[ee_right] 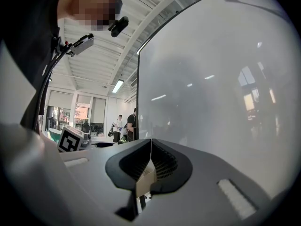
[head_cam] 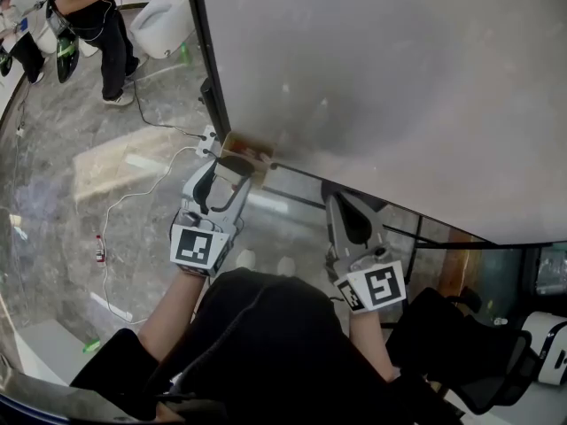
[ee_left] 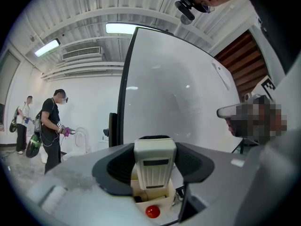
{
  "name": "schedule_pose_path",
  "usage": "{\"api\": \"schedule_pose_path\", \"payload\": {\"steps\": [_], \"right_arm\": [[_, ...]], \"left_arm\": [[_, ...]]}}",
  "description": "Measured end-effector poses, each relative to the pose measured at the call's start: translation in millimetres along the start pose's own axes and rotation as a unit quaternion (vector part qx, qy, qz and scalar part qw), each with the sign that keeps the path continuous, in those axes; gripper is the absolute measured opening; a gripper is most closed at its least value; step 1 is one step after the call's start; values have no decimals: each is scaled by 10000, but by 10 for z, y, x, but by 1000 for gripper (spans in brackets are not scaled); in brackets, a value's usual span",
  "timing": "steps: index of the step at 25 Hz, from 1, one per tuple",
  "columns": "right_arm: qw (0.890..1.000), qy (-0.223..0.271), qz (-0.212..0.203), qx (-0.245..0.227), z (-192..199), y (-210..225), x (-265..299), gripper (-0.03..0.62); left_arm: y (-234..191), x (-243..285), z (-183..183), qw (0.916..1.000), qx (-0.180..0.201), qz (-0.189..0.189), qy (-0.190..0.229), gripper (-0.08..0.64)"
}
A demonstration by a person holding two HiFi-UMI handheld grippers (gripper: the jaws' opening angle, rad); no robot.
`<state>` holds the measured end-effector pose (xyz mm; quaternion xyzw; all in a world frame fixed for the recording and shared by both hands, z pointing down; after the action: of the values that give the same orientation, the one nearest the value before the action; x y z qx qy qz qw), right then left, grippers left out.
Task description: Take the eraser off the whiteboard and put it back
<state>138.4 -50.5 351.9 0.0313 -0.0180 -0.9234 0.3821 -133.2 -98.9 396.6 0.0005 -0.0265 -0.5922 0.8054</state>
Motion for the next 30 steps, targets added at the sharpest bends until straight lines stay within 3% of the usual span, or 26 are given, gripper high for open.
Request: {"api": "schedule_pose_path", "payload": {"steps": [17, 30], "right_arm": [[9996, -120, 246, -9, 30, 35, -132, 11], [9998, -194, 54, 63, 129, -60, 37, 11]], "left_arm": [[121, 171, 303, 9995, 123, 33, -298, 270], [142, 285, 515, 9986, 193, 56, -483, 270]]}}
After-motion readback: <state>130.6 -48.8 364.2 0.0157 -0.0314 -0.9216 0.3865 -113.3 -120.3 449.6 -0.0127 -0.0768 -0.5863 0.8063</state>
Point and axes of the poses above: the fingertips, and each gripper's own axes: x forward along the fingers, y to its right, z out of its underside, the point moved 10 cm from there along -x, backward along the fingers, and after that the axes turned 11 degrees about -z, right-handed, at the moved point
